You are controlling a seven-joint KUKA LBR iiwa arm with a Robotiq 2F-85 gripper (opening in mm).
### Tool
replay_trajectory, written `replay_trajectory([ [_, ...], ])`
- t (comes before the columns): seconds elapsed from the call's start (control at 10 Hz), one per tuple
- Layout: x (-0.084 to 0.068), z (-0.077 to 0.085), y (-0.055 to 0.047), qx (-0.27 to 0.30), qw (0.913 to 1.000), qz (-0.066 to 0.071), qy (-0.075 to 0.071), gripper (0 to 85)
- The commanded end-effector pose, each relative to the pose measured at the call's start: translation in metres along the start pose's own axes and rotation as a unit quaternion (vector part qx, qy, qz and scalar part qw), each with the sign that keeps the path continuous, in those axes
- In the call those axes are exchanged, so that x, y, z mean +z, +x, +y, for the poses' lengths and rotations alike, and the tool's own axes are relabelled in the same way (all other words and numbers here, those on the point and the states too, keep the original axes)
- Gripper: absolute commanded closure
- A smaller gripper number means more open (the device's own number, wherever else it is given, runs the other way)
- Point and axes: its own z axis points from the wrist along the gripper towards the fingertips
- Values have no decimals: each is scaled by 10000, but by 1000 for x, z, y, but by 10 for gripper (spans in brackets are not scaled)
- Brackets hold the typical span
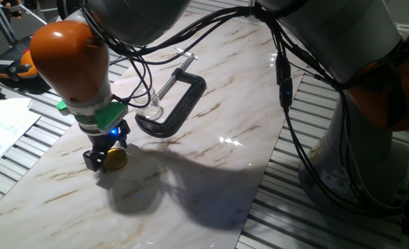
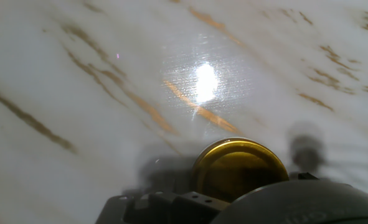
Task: Screw the lid onto the jar
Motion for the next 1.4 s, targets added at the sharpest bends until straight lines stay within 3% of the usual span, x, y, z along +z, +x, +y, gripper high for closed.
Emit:
replay_trajectory([
  [0.0, 0, 0, 0, 0, 10000, 0, -1, 0],
  [0.8, 0, 1, 1, -7, 10000, 15, -9, 0],
  [0.9, 0, 1, 1, -7, 10000, 16, -24, 170],
  [1.3, 0, 1, 1, -7, 10000, 16, -24, 170],
])
